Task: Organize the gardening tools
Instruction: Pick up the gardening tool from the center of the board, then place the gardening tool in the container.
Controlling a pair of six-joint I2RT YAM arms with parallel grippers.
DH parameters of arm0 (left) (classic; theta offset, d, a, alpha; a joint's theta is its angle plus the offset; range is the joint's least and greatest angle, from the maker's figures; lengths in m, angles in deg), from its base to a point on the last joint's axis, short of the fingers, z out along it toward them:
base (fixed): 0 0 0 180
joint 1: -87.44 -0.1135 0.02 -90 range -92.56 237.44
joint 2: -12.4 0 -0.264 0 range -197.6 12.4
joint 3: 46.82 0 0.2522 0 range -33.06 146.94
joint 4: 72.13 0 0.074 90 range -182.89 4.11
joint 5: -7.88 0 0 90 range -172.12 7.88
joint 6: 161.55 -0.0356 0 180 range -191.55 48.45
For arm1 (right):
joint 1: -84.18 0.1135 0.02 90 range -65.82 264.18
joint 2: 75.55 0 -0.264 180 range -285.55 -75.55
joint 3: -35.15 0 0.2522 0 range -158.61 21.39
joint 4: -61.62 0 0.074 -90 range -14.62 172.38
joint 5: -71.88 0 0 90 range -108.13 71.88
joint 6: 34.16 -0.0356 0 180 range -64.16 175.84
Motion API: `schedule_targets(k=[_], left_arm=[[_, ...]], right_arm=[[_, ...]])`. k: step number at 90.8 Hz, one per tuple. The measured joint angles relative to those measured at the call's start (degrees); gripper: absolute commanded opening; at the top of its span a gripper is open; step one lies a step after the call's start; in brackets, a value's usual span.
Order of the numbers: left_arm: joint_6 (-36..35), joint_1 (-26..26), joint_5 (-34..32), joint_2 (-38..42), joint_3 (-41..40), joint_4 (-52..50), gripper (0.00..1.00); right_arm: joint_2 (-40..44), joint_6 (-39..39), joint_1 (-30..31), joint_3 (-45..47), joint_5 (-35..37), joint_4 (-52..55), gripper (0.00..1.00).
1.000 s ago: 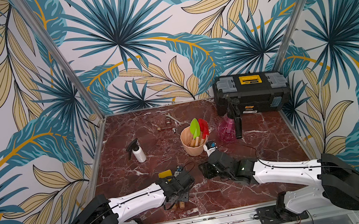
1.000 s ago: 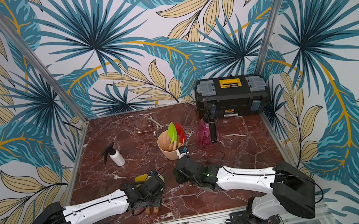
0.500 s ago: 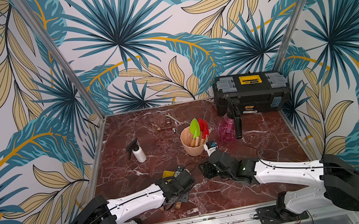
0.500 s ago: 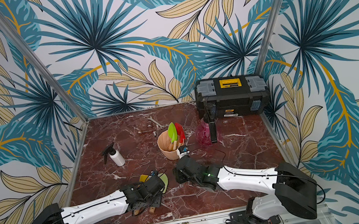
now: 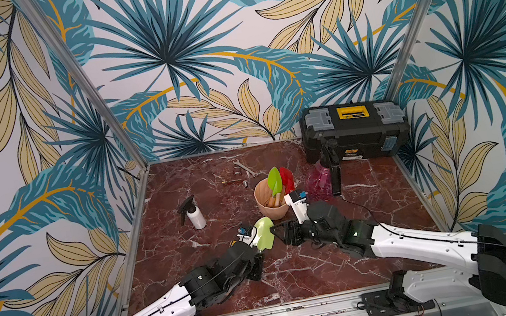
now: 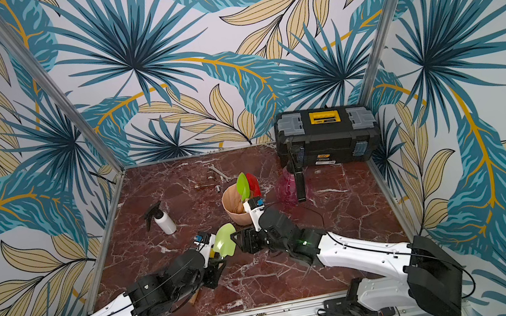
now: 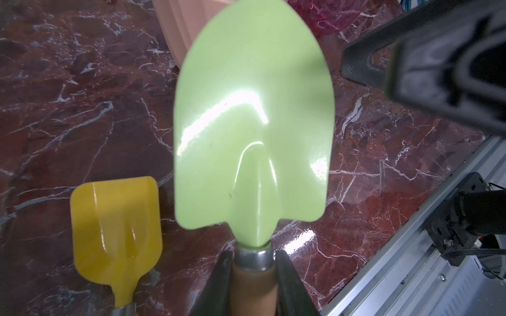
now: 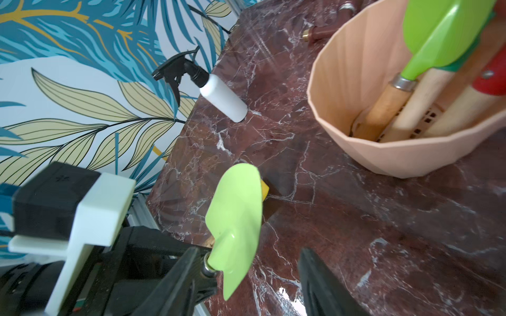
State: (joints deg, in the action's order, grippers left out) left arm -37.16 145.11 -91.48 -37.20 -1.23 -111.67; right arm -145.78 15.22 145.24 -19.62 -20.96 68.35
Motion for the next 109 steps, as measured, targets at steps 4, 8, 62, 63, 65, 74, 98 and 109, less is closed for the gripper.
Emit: schedule_targets(k=[4, 8, 62, 63, 65, 74, 98, 109], left_arm=[[-0.26, 0.0, 0.33, 0.15, -0.13, 0.52, 0.0], [-0.5, 0.0, 0.5, 0.28, -0.22, 0.94, 0.0], [-1.01, 0.04, 0.37, 1.77, -1.07, 3.39, 0.36], [-1.01, 0.04, 0.35, 1.77, -1.07, 3.45, 0.4], [-1.2, 0.04, 0.26, 1.73, -1.07, 3.52, 0.46], [-1.6, 0.09, 0.44, 1.84, -1.07, 3.52, 0.7], [-1.46, 0.11, 0.31, 3.13, -1.07, 3.93, 0.89], [-1.51, 0.11, 0.31, 3.15, -1.07, 3.93, 0.9]], right_arm=[[-0.81, 0.04, 0.0, 0.0, -1.2, -0.85, 0.54], [-1.68, -0.17, 0.0, 0.0, -2.23, -1.68, 0.5], [-4.24, -0.52, 0.15, -1.57, -4.92, -5.55, 0.0], [-4.24, -0.5, 0.11, -1.66, -4.94, -5.51, 0.0], [-4.24, -0.22, 0.11, -1.79, -4.87, -5.27, 0.0], [-4.24, 2.56, 0.04, -2.84, -2.51, -2.75, 0.0], [-4.24, 14.38, -0.13, -12.63, 10.64, 6.49, 0.0], [-4.24, 20.81, -0.24, -18.25, 17.97, 8.11, 0.0]])
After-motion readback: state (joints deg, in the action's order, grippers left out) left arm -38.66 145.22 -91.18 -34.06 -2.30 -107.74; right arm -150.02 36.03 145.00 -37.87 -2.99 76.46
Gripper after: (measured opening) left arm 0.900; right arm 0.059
